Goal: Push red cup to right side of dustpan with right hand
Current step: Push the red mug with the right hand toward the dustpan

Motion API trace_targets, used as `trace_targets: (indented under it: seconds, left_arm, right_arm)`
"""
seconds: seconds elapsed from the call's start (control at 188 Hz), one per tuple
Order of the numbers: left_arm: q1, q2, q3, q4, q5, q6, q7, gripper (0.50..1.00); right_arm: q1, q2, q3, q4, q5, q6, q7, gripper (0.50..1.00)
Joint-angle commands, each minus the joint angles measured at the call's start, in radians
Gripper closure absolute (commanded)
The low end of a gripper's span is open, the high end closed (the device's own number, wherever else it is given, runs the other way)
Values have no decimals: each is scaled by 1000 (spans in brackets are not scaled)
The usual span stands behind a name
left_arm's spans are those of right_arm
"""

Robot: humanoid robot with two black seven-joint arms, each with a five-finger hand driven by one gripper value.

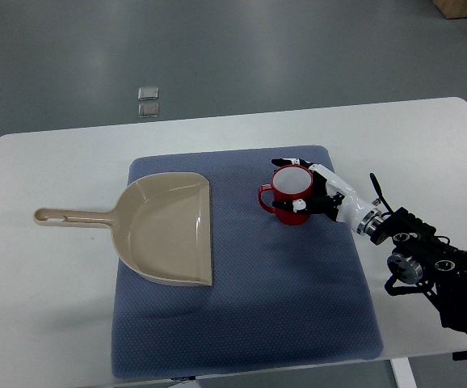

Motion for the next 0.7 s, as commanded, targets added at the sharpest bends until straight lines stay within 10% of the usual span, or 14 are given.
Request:
trace_targets:
  seconds: [0.0,0.693]
  left_arm:
    - [0,0,-1,1,0,0,0,500]
    - [0,0,0,0,0,0,0,500]
  right_arm:
    - [4,16,-14,1,-1,-3,0,568]
    - [-1,65,-83,69,0,-63,0,568]
